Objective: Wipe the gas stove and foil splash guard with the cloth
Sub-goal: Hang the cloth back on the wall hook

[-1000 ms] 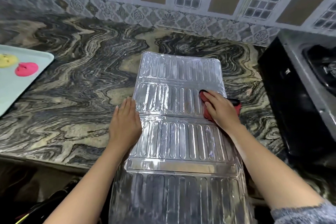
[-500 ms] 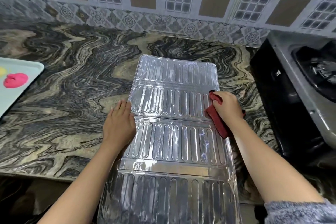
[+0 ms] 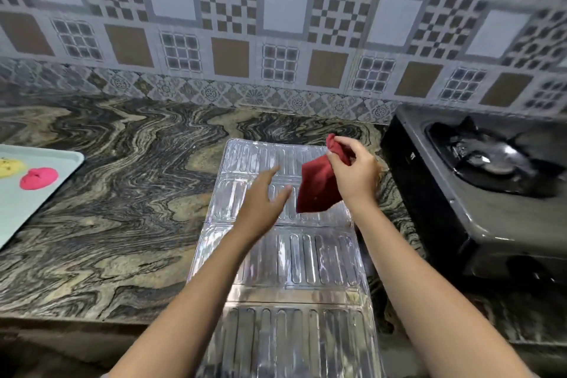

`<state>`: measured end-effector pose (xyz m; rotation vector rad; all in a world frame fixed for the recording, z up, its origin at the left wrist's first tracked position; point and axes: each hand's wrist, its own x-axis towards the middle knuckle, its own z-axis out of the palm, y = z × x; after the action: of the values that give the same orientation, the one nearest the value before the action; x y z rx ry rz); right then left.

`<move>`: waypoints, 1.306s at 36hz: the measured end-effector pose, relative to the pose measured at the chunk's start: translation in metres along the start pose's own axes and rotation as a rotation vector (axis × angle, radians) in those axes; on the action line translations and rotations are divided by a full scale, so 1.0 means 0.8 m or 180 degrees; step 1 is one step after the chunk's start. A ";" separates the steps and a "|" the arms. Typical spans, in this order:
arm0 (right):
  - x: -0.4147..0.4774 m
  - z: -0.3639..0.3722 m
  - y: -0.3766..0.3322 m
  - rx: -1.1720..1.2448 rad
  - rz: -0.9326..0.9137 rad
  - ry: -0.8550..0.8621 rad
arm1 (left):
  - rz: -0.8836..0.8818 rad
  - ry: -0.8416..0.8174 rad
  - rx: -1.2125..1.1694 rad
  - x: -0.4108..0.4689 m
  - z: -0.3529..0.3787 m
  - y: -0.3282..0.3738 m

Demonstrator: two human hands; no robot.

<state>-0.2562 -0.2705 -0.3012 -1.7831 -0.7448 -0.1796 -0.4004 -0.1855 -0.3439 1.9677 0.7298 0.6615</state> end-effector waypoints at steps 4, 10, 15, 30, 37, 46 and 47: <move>-0.015 -0.014 -0.033 0.0214 -0.0010 0.0055 | 0.0187 0.0026 -0.1155 -0.012 0.020 0.050; -0.038 -0.054 -0.048 0.0260 -0.0106 0.0081 | 0.0530 0.0372 -0.1436 -0.026 0.028 0.069; -0.057 -0.100 -0.033 -0.0178 -0.0130 -0.0287 | 0.0765 0.0292 -0.1161 -0.034 0.028 0.090; 0.014 -0.221 -0.002 -0.0036 -0.1232 -0.1058 | 0.1824 -0.0146 0.0957 -0.013 0.053 0.225; 0.058 -0.289 0.031 0.0073 -0.1297 -0.1024 | 0.1120 0.0183 0.0286 -0.037 0.145 0.226; 0.093 -0.403 0.087 0.0199 -0.1324 -0.1728 | 0.1150 0.0659 -0.0566 -0.039 0.246 0.314; 0.097 -0.411 0.089 0.0191 -0.1335 -0.1822 | 0.1188 0.0611 -0.0485 -0.036 0.250 0.328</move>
<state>-0.0751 -0.5488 -0.2068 -1.6100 -1.5174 0.0846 -0.2216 -0.4275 -0.2065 1.9313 0.4092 1.1091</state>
